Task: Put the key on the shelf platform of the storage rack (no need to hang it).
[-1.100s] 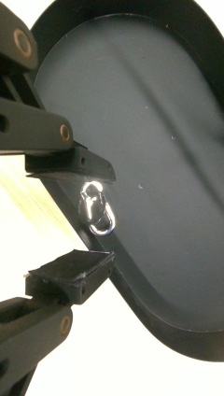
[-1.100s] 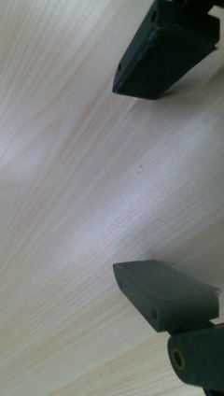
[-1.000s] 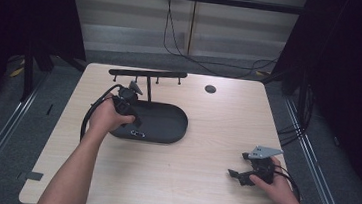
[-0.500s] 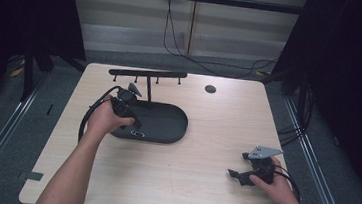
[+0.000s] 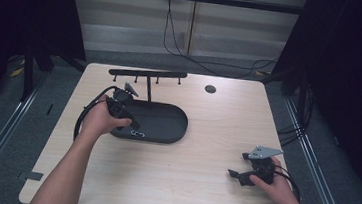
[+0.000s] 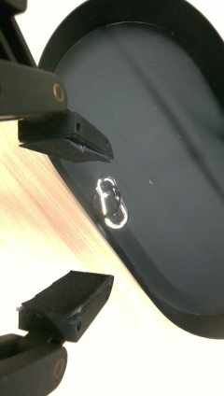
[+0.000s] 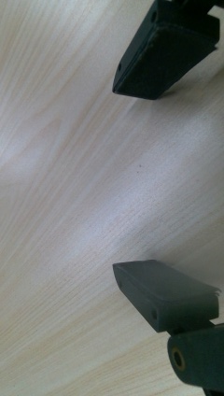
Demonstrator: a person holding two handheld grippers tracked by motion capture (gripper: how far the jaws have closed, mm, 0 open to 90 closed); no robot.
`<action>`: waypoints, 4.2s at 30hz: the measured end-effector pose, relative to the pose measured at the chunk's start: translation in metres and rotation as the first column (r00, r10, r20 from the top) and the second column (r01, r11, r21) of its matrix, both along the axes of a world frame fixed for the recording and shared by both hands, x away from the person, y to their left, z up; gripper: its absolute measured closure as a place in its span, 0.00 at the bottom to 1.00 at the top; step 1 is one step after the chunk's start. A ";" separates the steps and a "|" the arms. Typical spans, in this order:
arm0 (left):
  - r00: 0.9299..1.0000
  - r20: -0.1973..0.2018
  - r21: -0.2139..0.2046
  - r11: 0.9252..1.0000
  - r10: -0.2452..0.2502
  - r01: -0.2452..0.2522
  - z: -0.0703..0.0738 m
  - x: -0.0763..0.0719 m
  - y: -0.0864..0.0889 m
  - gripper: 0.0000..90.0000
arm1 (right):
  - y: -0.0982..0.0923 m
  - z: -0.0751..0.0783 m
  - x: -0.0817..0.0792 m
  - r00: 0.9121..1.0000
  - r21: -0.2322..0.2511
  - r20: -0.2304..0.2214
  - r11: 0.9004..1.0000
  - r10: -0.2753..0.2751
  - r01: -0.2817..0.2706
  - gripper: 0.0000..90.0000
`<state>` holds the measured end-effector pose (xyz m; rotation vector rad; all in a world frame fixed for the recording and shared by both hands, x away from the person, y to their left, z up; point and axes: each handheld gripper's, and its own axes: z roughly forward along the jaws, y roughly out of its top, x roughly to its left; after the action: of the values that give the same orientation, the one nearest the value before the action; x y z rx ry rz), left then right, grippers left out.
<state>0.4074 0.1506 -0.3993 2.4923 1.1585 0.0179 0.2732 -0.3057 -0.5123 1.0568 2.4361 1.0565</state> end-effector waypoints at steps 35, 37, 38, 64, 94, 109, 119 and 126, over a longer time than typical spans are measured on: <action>0.999 0.048 -0.039 0.999 -0.005 0.007 -0.006 -0.027 0.033 0.26 | 0.000 0.000 0.000 1.000 0.000 0.000 1.000 0.000 0.000 0.13; 0.999 0.048 -0.042 0.999 0.005 -0.003 -0.008 -0.029 0.035 0.26 | 0.000 0.000 0.000 1.000 0.000 0.000 1.000 0.000 0.000 0.13; 0.999 0.049 -0.044 0.999 0.007 -0.004 -0.008 -0.030 0.036 0.25 | 0.000 0.000 0.000 1.000 0.000 0.000 1.000 0.000 0.000 0.13; 0.998 0.056 -0.080 0.996 0.034 -0.029 -0.020 -0.044 0.058 0.21 | 0.000 0.000 0.000 1.000 0.000 0.000 1.000 0.000 0.000 0.13; 0.999 0.036 -0.075 0.997 0.015 -0.013 -0.049 -0.067 0.075 0.18 | 0.000 0.000 0.000 1.000 0.000 0.000 1.000 0.000 0.000 0.13; 0.999 0.031 -0.069 0.998 -0.013 0.016 -0.069 -0.079 0.086 0.18 | 0.000 0.000 0.000 1.000 0.000 0.000 1.000 0.000 0.000 0.13; 0.997 0.052 -0.046 0.997 -0.054 0.057 -0.080 -0.088 0.089 0.18 | 0.000 0.000 0.000 1.000 0.000 0.000 1.000 0.000 0.000 0.13; 0.987 0.119 0.002 0.994 -0.105 0.105 -0.082 -0.093 0.089 0.18 | 0.000 0.000 0.000 1.000 0.000 0.000 1.000 0.000 0.000 0.13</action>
<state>0.3148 0.2399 -0.4816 2.5079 0.9773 0.1330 0.2732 -0.3057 -0.5122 1.0566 2.4364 1.0566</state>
